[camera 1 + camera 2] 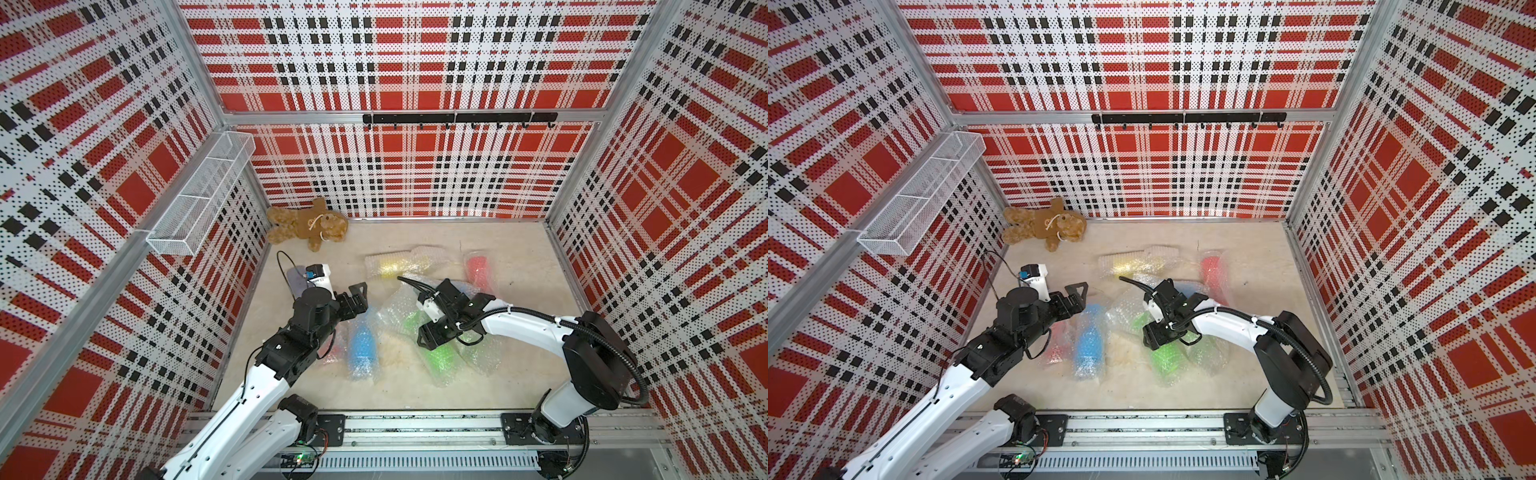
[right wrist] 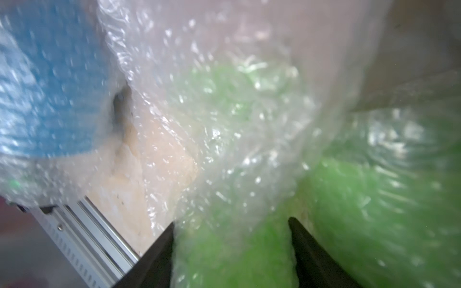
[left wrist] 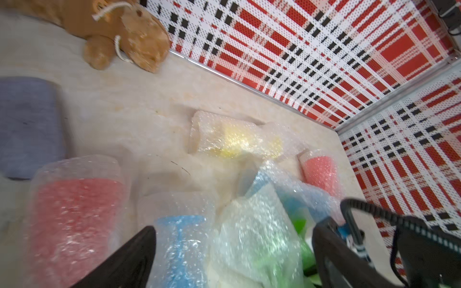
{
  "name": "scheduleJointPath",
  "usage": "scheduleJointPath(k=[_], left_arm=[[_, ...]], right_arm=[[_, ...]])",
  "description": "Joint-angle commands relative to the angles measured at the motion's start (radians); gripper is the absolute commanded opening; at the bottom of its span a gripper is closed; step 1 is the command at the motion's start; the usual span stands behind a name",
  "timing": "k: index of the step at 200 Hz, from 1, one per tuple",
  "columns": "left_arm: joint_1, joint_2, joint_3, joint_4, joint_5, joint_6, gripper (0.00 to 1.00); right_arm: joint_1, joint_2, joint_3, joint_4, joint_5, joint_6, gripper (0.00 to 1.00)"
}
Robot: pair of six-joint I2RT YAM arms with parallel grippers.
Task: Unpack wine glasses from bubble wrap
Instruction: Unwrap the bubble wrap at the center of the board.
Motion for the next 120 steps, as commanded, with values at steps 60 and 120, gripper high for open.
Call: scheduleJointPath(k=[60, 120], left_arm=[[-0.166, 0.258, -0.092, 0.221, 0.233, -0.119, 0.91], [-0.126, 0.368, -0.128, 0.326, 0.293, -0.228, 0.70]], right_arm=[[-0.083, 0.044, -0.093, 0.509, -0.192, 0.337, 0.74], [-0.091, -0.006, -0.130, 0.519, -0.170, 0.324, 0.81]])
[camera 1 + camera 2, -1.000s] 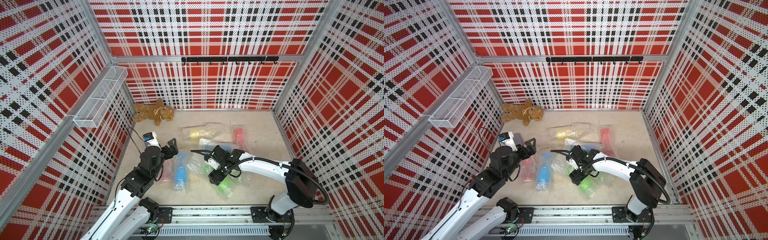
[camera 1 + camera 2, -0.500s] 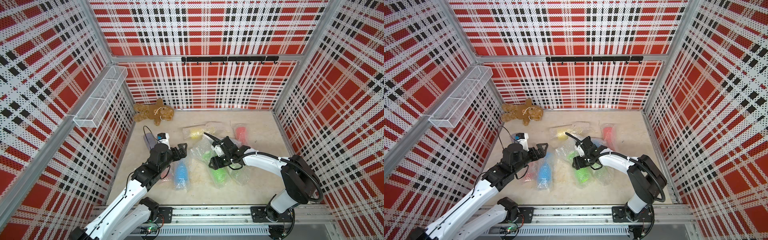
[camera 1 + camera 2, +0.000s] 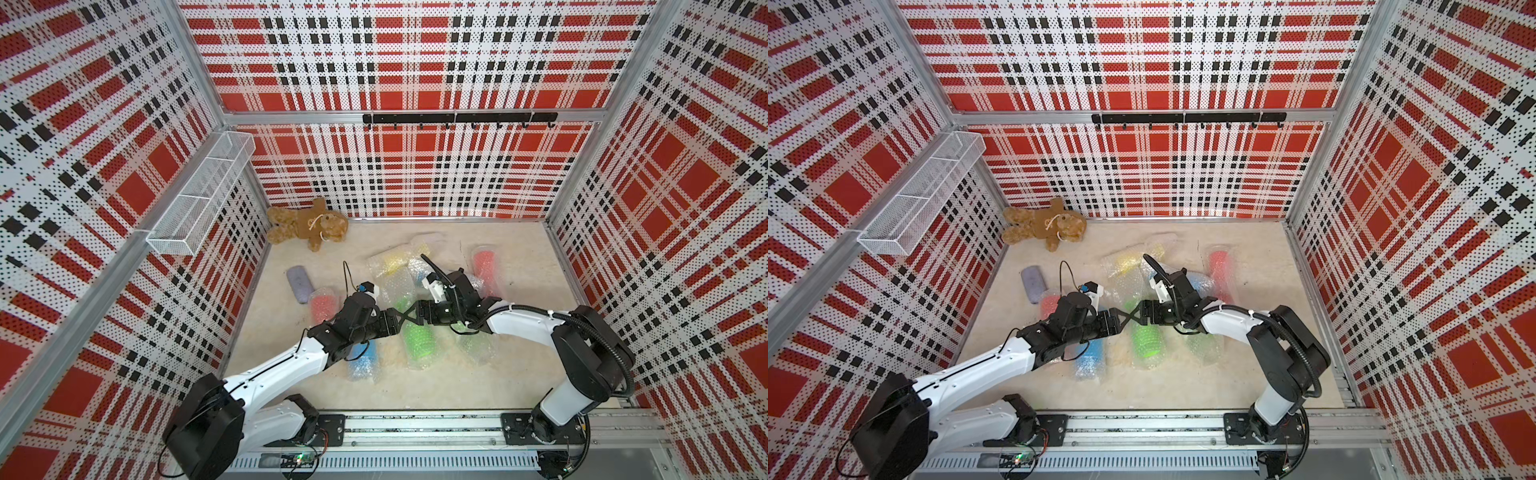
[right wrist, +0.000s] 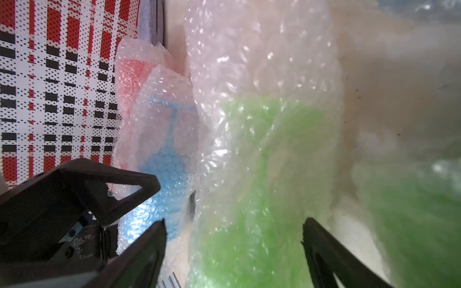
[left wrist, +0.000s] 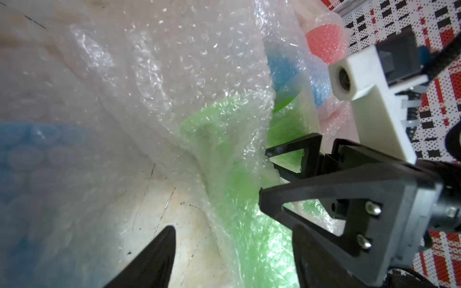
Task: Unpack wine glasses from bubble wrap
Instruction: Unwrap the bubble wrap at the center of the board.
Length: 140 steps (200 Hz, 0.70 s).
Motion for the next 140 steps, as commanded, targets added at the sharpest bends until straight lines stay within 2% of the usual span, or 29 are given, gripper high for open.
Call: scheduleJointPath(k=[1, 30, 70, 89, 106, 140], left_arm=[[0.041, 0.003, -0.022, 0.091, 0.045, -0.075, 0.70], [0.085, 0.030, -0.036, 0.133, 0.094, -0.148, 0.69], [0.079, 0.181, 0.011, 0.098, 0.178, -0.180, 0.73], [0.070, 0.221, 0.049, 0.050, 0.183, -0.199, 0.73], [0.072, 0.251, 0.109, -0.023, 0.182, -0.209, 0.72], [0.076, 0.295, 0.207, -0.179, 0.114, -0.180, 0.69]], right_arm=[[-0.009, -0.038, -0.014, 0.024, 0.023, 0.007, 0.80], [-0.009, -0.047, -0.016, -0.018, 0.038, -0.024, 0.75], [-0.009, -0.094, -0.025, -0.079, 0.081, -0.079, 0.73], [-0.007, -0.112, -0.011, -0.122, 0.107, -0.090, 0.73], [0.001, -0.113, 0.021, -0.204, 0.143, -0.111, 0.69], [0.052, -0.141, 0.070, -0.314, 0.209, -0.190, 0.70]])
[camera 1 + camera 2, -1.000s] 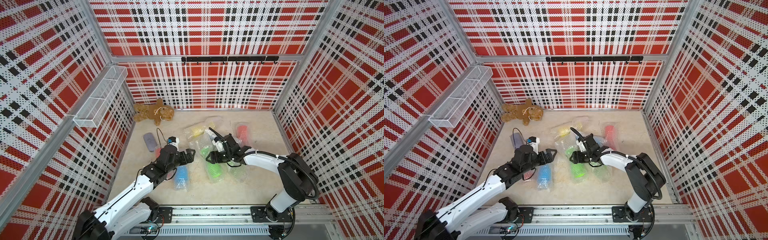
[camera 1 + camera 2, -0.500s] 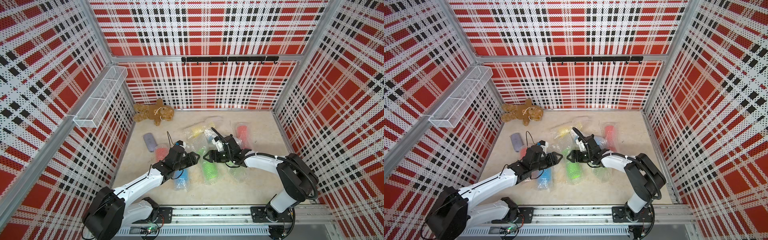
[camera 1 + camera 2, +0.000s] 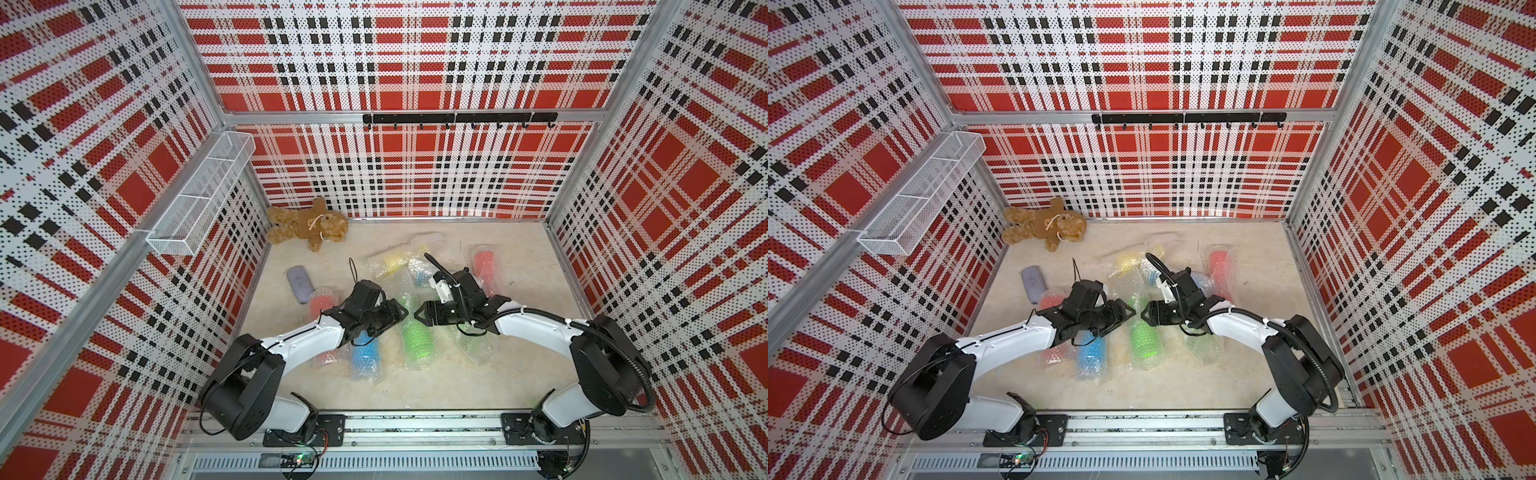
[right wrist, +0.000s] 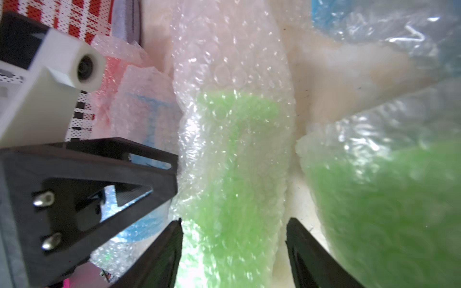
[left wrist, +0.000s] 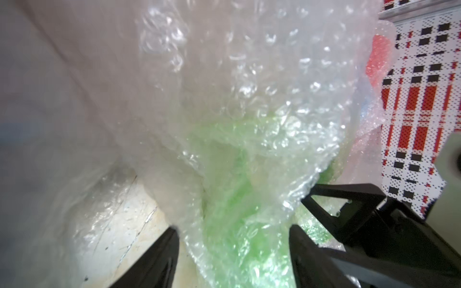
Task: Unpack wine glasses from bubble wrap
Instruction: Unwrap the bubble wrap at the center of the board.
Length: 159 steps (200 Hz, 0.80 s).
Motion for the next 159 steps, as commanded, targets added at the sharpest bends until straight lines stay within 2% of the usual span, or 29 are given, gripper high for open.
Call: scheduleJointPath(k=[1, 36, 70, 124, 159], left_arm=[[0.004, 0.024, 0.050, -0.139, -0.035, 0.010, 0.69], [0.013, 0.019, 0.043, -0.136, -0.028, -0.009, 0.67], [-0.009, 0.021, 0.049, -0.129, -0.023, -0.037, 0.68], [-0.007, 0.032, -0.003, -0.116, -0.024, -0.051, 0.69], [0.025, 0.056, 0.001, -0.122, -0.037, -0.027, 0.68]], right_arm=[[0.040, -0.046, 0.049, -0.113, 0.071, -0.080, 0.70], [0.102, -0.027, 0.085, -0.153, 0.088, -0.102, 0.74], [0.117, 0.010, 0.099, -0.158, 0.083, -0.112, 0.74], [0.118, 0.008, 0.065, -0.162, 0.111, -0.124, 0.65], [0.117, 0.014, 0.048, -0.160, 0.115, -0.135, 0.61]])
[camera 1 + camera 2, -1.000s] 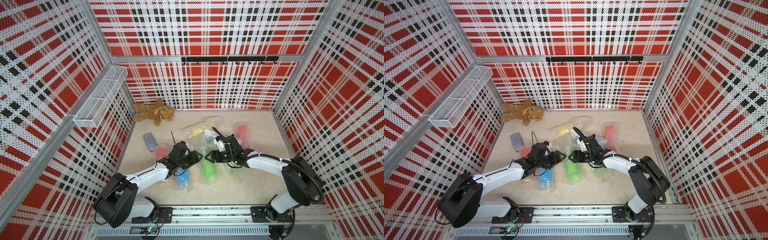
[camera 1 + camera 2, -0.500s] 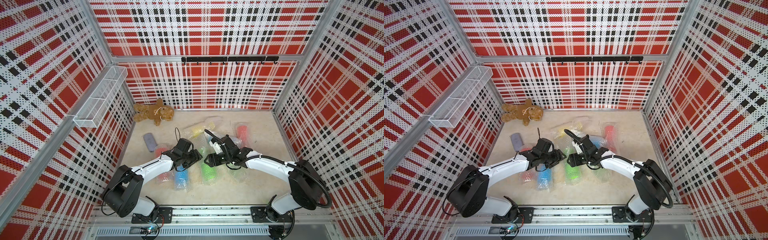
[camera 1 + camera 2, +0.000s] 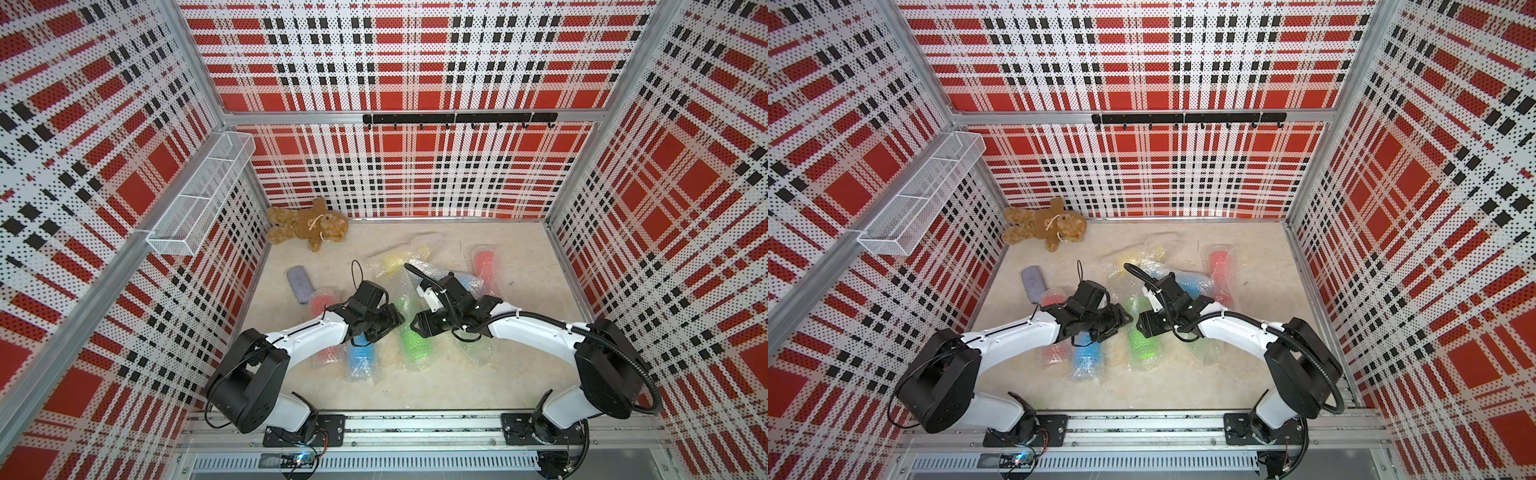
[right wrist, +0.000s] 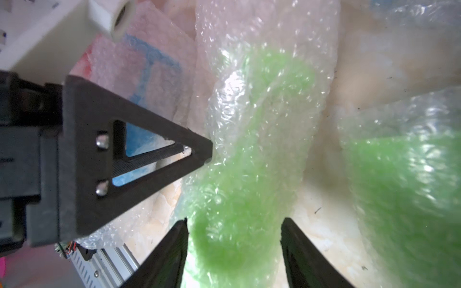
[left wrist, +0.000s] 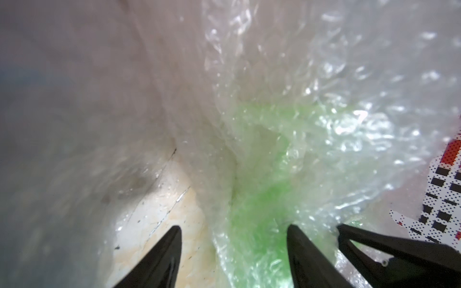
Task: Unpack wine glasses from bubble wrap
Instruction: Unwrap the bubble wrap at the center of the board.
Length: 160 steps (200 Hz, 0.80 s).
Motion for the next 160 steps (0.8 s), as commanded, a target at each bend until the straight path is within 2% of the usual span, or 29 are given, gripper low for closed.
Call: scheduleJointPath(k=[1, 35, 61, 103, 160], left_arm=[[0.027, 0.022, -0.011, -0.010, -0.024, 0.016, 0.68], [0.051, 0.023, -0.021, 0.004, -0.013, 0.037, 0.67], [0.039, -0.021, -0.011, 0.044, 0.023, 0.057, 0.69], [0.049, -0.073, -0.043, 0.044, 0.016, 0.064, 0.71], [0.082, -0.106, -0.139, 0.079, 0.022, 0.040, 0.65]], right_arm=[[0.001, 0.015, -0.019, -0.010, 0.014, -0.019, 0.61], [0.002, 0.030, -0.017, -0.015, 0.014, -0.028, 0.60], [0.001, 0.038, -0.011, -0.020, 0.025, -0.033, 0.59], [0.001, 0.033, -0.036, -0.007, 0.050, -0.024, 0.57], [0.001, 0.028, -0.068, 0.022, 0.053, -0.006, 0.54]])
